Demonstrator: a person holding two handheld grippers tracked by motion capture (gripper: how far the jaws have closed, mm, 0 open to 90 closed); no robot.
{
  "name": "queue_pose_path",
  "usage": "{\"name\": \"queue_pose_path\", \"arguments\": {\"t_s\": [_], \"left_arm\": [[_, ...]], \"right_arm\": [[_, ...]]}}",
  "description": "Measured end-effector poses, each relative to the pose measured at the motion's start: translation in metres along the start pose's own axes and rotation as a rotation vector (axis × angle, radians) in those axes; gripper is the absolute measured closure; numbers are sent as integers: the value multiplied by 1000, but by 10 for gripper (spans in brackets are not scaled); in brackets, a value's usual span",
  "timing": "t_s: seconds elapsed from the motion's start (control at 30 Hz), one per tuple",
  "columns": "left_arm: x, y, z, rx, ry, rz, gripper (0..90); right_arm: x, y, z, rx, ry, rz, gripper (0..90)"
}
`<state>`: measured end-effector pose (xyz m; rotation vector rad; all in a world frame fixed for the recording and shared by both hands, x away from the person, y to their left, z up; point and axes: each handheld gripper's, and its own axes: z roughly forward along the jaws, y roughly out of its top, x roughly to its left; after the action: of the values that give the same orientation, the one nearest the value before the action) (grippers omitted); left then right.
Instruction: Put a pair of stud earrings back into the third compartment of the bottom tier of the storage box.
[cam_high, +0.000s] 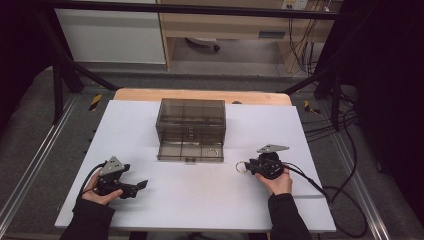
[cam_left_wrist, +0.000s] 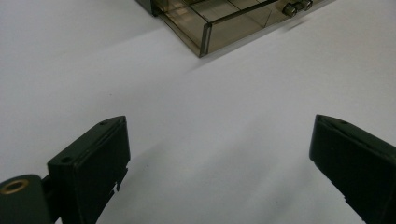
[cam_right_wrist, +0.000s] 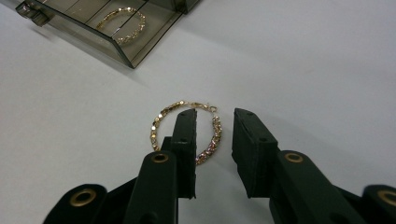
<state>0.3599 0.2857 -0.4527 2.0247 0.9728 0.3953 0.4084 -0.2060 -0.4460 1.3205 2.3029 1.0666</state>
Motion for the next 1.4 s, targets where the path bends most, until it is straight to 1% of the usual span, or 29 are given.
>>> {"name": "queue_pose_path", "arguments": {"t_s": [0.13,0.2,0.4,0.57,0.77,0.9,1.13,1.4], "left_arm": [[0,0,0,1,1,0,51],[0,0,0,1,2,-2,51],[0,-1,0,3,1,-2,51],[0,0,-1,-2,1,-4,51],[1,-1,-1,-3,3,-7,51],[1,-1,-1,-3,2,-7,51],[1,-1,-1,-4,3,-6,51],[1,-1,-1,-5,2,-10,51]], "right_arm": [[1,0,2,3,-2,2,740],[1,0,4,6,4,2,753],[1,0,7,20,5,-6,785],[2,-1,7,20,-10,-14,815],[2,0,7,28,-11,-15,860],[2,0,6,31,-8,-4,864],[2,0,6,35,-6,-1,869],[1,1,4,26,1,-5,875]]}}
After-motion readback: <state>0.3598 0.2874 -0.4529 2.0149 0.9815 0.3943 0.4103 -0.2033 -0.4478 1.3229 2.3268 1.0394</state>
